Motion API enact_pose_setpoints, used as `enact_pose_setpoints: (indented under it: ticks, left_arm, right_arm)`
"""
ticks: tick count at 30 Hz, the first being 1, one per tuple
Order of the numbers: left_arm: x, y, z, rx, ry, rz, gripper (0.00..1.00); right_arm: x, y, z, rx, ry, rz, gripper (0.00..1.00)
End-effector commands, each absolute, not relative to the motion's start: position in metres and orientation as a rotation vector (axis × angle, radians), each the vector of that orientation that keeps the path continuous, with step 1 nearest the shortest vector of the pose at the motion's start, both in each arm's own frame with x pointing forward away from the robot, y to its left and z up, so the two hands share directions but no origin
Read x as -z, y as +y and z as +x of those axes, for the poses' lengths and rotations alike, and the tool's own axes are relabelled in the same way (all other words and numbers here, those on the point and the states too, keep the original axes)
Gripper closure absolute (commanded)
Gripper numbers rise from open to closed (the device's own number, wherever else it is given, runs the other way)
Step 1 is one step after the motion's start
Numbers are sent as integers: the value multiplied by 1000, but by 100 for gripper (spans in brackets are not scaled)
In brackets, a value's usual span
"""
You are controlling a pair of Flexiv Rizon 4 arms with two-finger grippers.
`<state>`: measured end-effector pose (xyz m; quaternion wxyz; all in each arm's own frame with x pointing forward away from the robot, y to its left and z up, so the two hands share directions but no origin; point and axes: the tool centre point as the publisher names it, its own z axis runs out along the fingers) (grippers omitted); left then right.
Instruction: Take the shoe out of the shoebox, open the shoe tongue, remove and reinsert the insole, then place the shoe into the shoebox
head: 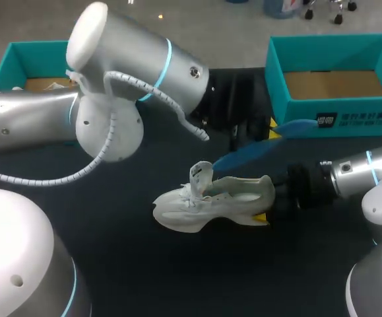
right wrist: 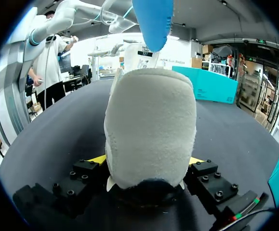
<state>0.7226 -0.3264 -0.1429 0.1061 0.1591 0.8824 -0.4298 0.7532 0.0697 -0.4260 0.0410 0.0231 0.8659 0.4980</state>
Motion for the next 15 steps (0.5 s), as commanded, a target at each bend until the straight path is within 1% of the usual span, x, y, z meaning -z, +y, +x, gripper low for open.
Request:
enact_pose_setpoints:
  ticks: [1,9,15]
  left_arm:
    - [122,-315,727,1304,2660,521,100]
    - [100,-309,716,1589,2631,437,100]
    - [85,-302,699,1768,2628,274,100]
  right_arm:
    - [428,70,753,-1522,2651,71,100]
    - [428,70,753,-1522,2651,71,100]
    - [428,70,753,-1522,2651,71,100]
